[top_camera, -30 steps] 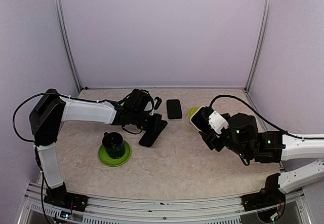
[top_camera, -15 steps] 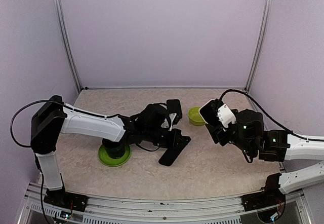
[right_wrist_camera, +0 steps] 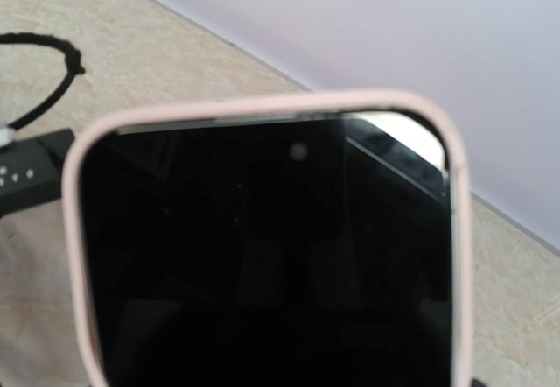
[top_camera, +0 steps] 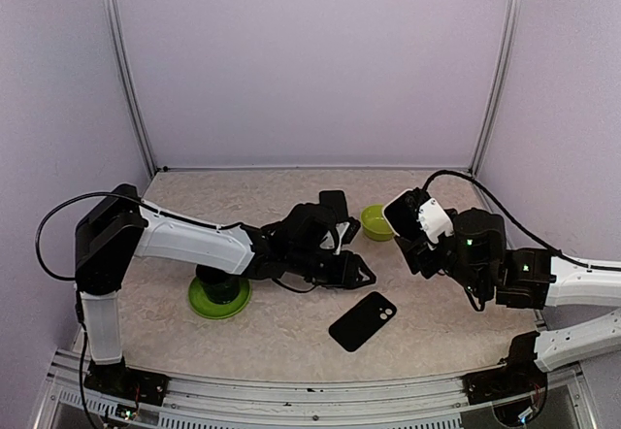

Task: Put the phone into the phone case
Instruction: Place the phone case at the center of the board, then pass from the right arm to the left

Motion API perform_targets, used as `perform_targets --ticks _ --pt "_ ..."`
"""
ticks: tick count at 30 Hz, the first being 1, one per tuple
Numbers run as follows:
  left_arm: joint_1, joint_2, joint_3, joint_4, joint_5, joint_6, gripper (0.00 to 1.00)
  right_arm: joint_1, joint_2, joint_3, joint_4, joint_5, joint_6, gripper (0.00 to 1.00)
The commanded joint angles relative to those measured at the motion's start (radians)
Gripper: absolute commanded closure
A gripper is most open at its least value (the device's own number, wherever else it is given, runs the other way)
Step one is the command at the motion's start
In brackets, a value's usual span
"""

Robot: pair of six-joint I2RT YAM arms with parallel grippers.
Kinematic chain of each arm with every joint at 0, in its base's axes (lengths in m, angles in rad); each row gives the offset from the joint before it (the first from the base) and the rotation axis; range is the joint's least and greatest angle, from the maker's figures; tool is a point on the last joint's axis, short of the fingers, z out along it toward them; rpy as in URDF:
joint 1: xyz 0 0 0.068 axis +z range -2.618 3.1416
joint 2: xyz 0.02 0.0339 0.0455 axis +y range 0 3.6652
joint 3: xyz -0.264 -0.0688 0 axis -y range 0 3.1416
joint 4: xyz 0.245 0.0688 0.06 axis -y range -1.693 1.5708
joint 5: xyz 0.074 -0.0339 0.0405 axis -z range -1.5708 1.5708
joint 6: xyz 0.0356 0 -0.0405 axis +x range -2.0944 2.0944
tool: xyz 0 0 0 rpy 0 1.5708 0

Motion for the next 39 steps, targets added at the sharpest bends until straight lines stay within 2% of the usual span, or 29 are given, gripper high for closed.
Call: perform_targets --ticks 1,6,8,10,11,16,19,21,27,34,39 --pt "0.027 -0.090 -0.011 0.043 0.002 0.030 0.55 -0.014 -0.013 0.002 0.072 -0.004 0.019 0.33" --pt "0.044 -0.224 -0.072 0.055 -0.105 0.121 0.44 -0.015 -0.015 0.001 0.087 -0.043 0.036 0.34" --pt "0.044 -0.277 -0.085 0.050 -0.163 0.164 0.30 -0.017 -0.013 0.004 0.099 -0.065 0.047 0.34" --pt "0.044 -0.321 -0.103 0.057 -0.221 0.203 0.03 -0.018 -0.011 0.009 0.109 -0.092 0.060 0.34" --pt "0.045 -0.350 -0.116 0.072 -0.243 0.218 0.01 -0.018 -0.007 0.013 0.114 -0.108 0.060 0.34" --pt "0.074 -0.447 -0.235 0.226 -0.288 0.173 0.01 -0.019 0.017 0.019 0.143 -0.151 0.112 0.34" --pt "0.129 -0.470 -0.344 0.434 -0.122 0.085 0.01 -0.019 0.034 0.022 0.157 -0.172 0.130 0.35" --pt "0.143 -0.457 -0.366 0.500 -0.067 0.042 0.01 -0.019 0.047 0.030 0.162 -0.186 0.145 0.35" --pt "0.084 -0.399 -0.294 0.418 -0.164 0.085 0.01 -0.019 0.099 0.058 0.175 -0.238 0.193 0.37" --pt "0.070 -0.336 -0.261 0.431 -0.147 0.043 0.01 -0.019 0.186 0.093 0.203 -0.260 0.258 0.38" --pt "0.070 -0.297 -0.252 0.437 -0.126 0.030 0.10 -0.019 0.230 0.115 0.207 -0.268 0.273 0.39"
